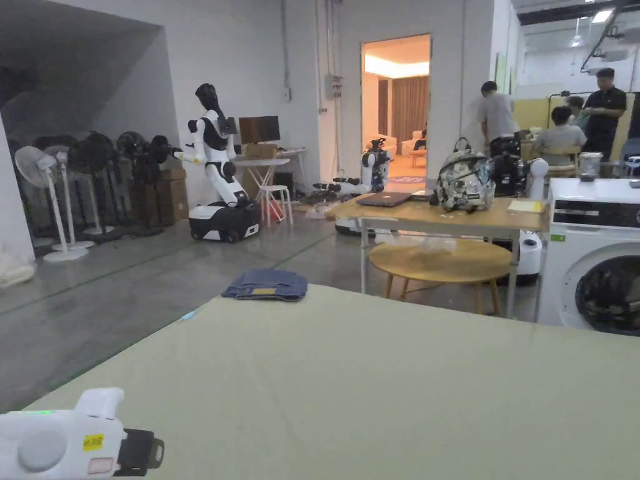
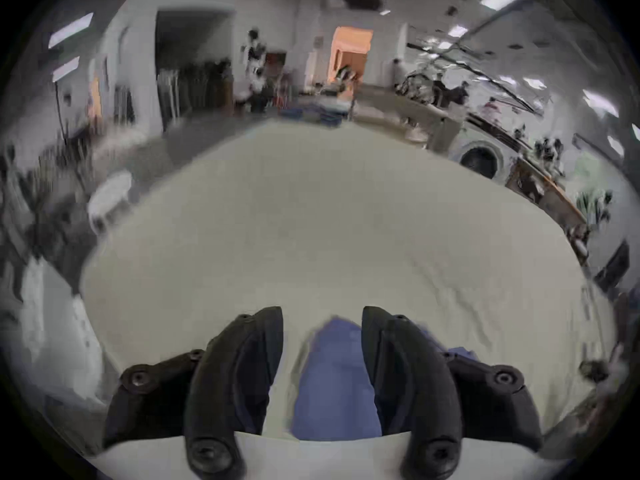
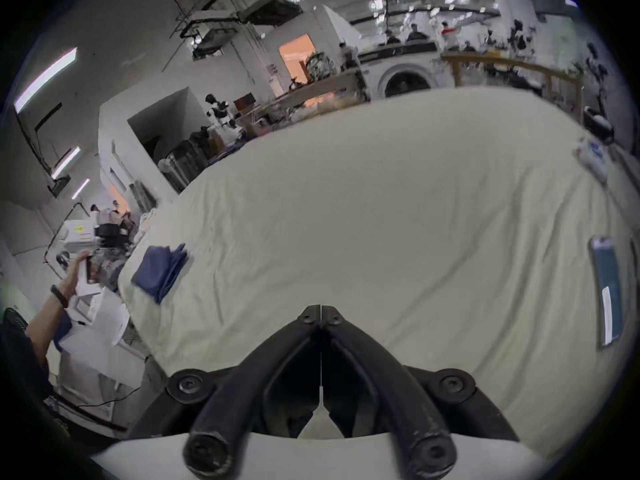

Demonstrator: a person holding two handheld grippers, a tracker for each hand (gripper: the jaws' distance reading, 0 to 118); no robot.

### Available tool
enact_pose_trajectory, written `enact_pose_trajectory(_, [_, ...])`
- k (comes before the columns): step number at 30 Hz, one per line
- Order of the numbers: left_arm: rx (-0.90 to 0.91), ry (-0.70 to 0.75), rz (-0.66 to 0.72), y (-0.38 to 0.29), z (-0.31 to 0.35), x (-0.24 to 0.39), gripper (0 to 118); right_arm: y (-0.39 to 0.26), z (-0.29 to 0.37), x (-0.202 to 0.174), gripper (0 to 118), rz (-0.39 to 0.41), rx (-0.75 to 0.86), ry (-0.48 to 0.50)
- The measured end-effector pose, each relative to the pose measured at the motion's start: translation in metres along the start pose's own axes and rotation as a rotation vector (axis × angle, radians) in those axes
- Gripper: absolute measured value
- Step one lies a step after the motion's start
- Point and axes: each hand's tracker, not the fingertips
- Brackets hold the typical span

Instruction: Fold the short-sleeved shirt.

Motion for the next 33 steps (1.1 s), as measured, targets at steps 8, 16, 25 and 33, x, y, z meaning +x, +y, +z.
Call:
enact_pose_trajectory(8, [0.609, -0.275, -0.159, 0.013, 0.114, 0.085, 45, 0.070, 0.046, -0.016, 0, 0.182, 0.320, -0.148])
enact_pose_trajectory(16, [0.742, -0.354, -0.242, -0.025, 0.155, 0.225, 5, 0.099, 0.068, -0.055, 0, 0.236, 0.558, -0.178])
enact_pose_trajectory(25, [0.702, -0.338, -0.209, -0.047, 0.171, 0.267, 0, 0.081, 0.077, -0.081, 0, 0.261, 0.633, -0.203])
enact_pose_trajectory(33, [0.668, -0.331, -0.199, -0.054, 0.160, 0.263, 0, 0.077, 0.076, -0.081, 0, 0.295, 0.624, -0.290])
